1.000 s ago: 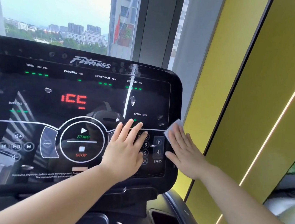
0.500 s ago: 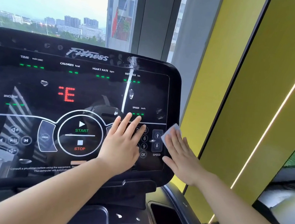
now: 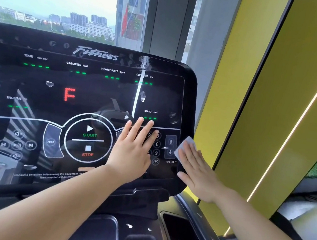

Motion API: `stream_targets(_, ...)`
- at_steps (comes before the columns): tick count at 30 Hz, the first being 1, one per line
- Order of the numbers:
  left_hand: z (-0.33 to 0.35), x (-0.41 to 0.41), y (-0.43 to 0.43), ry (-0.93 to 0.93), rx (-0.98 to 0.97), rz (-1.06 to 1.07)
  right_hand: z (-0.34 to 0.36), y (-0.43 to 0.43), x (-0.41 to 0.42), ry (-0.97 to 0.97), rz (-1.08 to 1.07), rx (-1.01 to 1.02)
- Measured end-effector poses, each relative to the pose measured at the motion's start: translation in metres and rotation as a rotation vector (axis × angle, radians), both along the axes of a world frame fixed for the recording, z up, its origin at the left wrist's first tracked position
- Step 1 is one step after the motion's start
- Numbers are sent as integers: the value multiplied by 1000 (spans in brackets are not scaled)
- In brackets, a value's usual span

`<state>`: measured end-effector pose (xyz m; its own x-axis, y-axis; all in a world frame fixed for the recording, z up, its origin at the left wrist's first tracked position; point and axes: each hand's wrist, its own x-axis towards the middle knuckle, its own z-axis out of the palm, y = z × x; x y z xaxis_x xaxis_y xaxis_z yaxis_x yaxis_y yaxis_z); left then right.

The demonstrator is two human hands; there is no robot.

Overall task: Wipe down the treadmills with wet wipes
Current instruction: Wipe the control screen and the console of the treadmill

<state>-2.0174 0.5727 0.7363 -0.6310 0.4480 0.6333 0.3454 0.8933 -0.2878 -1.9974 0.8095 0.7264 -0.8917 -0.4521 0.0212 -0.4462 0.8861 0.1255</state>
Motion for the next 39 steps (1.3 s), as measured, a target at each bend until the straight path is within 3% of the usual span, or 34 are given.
stream_targets(6, 0, -1, 0, 2, -2, -9, 19, -8, -20, 106, -14, -122)
stream_targets(12, -3, -2, -2, -46, -6, -14, -39, 7, 5, 105, -15, -80)
stream_targets(19, -3, -2, 0, -59, -7, -22, -18, -8, 1, 53, -100, -175)
stream_targets(26, -2, -1, -9, -61, -39, -51, -56, -10, 26, -35, -110, -138)
stream_targets(33, -21, 19, -13, -89, -15, -63, -26, -23, 4, 22, -159, -233)
stream_targets(39, -42, 34, -27, -133, -7, -53, -53, -23, 25, -53, -182, -251)
